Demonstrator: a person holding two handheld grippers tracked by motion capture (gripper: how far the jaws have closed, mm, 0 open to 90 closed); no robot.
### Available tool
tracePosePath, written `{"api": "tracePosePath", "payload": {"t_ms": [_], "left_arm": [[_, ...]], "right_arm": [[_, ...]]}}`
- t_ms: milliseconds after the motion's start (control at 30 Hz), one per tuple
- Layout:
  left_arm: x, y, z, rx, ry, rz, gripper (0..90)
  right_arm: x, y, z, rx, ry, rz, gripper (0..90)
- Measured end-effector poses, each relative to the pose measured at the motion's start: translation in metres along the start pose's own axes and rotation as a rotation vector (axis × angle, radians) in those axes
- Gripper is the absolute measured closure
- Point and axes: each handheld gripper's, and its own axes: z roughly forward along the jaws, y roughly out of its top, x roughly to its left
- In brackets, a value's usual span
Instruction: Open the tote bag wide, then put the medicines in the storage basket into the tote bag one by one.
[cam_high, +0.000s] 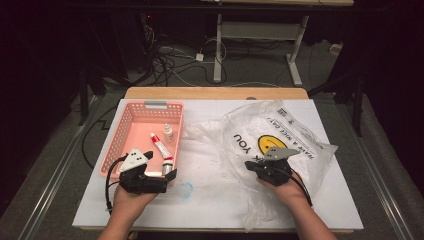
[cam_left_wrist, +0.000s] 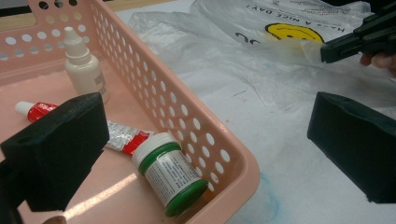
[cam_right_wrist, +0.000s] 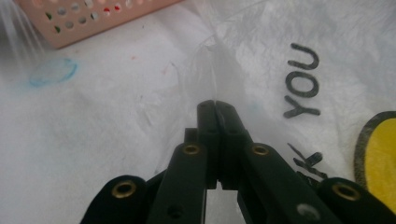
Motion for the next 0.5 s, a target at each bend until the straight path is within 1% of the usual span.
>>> {"api": "tracePosePath", "payload": {"t_ms": [100,233,400,500], "left_arm": [[0.001,0.000,0.001,0.002,0.001,-0.004,0.0],[0.002,0.000,0.001,0.004,0.004,-0.008,0.0],[0.004,-0.002,0.004,0.004,0.014,-0.017,0.0],[0.004,-0.001,0.005,0.001,0.006,-0.022,0.0]], "right_arm": [[-0.001,0.002,-0.006,-0.044,-0.016,0.004,90.0],[-0.003,0.004,-0.014,-0.086,-0.039,0.005,90.0],[-0.003,0.008,-0.022,-0.125,-0.057,0.001,90.0],[-0.003,0.010,-0.025,-0.139,-0.070,-0.001,90.0]]}}
